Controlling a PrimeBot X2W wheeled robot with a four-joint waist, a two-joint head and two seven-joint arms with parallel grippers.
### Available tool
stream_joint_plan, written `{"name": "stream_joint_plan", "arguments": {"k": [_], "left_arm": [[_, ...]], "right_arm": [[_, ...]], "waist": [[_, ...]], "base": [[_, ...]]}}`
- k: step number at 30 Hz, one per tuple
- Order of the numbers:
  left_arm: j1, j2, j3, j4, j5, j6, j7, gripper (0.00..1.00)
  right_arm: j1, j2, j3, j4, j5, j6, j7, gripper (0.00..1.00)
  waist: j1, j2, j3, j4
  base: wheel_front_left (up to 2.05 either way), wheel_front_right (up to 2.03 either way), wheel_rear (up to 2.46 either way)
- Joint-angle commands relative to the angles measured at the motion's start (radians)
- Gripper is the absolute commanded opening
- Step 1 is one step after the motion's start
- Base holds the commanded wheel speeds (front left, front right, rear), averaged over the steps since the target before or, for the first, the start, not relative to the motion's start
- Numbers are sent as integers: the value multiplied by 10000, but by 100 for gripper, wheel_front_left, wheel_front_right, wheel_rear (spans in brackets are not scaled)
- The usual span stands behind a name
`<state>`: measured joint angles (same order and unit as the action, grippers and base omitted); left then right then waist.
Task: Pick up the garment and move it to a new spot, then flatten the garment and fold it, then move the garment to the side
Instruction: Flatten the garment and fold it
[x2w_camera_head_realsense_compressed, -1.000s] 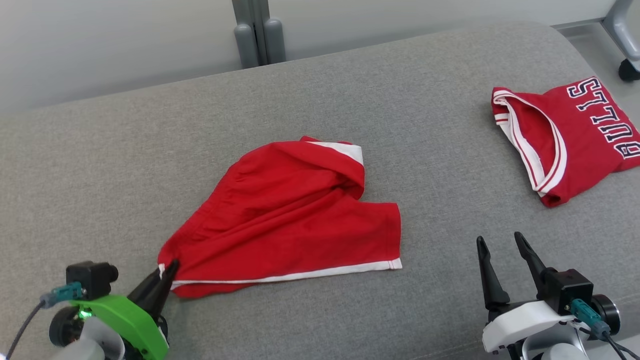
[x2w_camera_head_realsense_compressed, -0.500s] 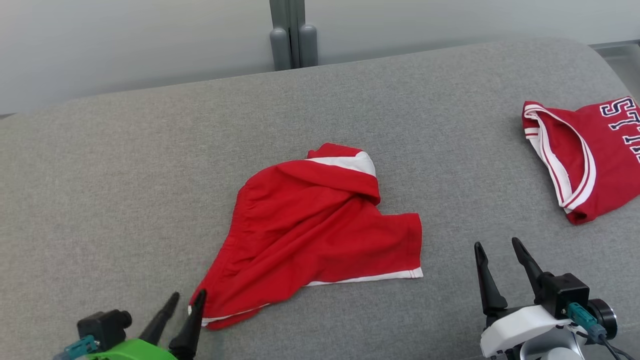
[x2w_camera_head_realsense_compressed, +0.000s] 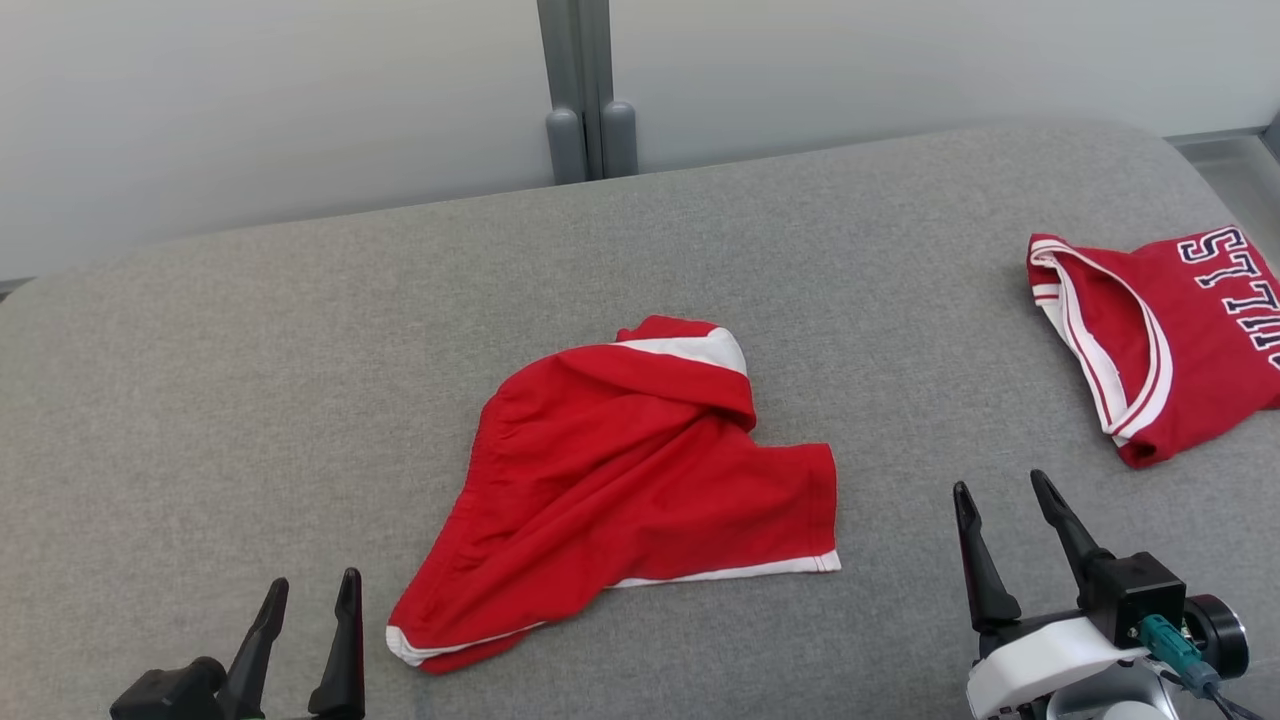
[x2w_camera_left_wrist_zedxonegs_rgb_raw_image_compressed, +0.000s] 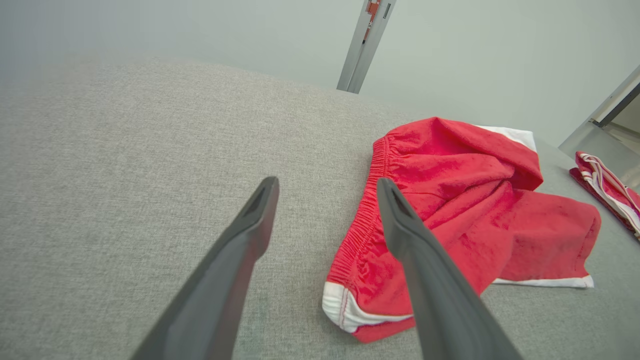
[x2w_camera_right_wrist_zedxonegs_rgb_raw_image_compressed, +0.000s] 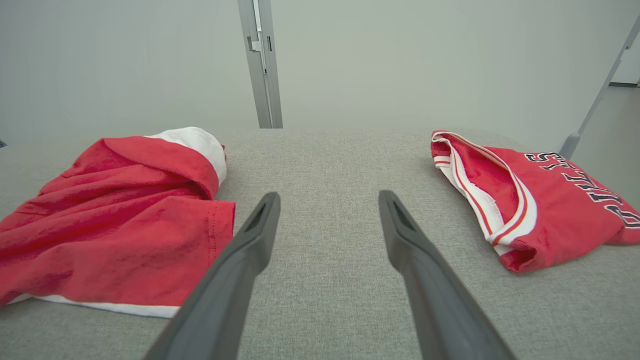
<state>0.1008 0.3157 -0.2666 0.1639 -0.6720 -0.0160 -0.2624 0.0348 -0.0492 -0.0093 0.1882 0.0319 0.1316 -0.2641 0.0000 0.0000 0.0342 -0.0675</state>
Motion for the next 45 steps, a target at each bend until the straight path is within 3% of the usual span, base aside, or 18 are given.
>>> {"name": "stream_joint_plan", "arguments": {"k": [1,6,10,15,27,45], "left_arm": [[273,-267,321,-187,499,-27,-27,100],[910,-1508,1613,-461,2173,-418,-24,100],[1164,-2082,2173,-290,3142,-835,-25,100],[1092,-2487,2755,-146,3667,-1056,-26,100],[797,-2607,2469,40,3672,-1156,-26,100],[693,-2270,2213,223,3520,-1159,-26,100]], "right_arm": [[126,-25,-4,-126,-101,-20,0,100],[255,-25,33,-317,1,-20,0,100],[333,-25,134,-142,112,-20,0,100],[457,-28,309,141,217,-20,0,100],[539,-25,470,382,562,-20,0,100],[346,-26,528,479,559,-20,0,100]], "waist": [[0,0,-248,140],[0,0,-492,495],[0,0,-623,790],[0,0,-694,1029],[0,0,-681,893],[0,0,-555,477]], "base": [[0,0,0],[0,0,0],[0,0,0],[0,0,0],[0,0,0],[0,0,0]]}}
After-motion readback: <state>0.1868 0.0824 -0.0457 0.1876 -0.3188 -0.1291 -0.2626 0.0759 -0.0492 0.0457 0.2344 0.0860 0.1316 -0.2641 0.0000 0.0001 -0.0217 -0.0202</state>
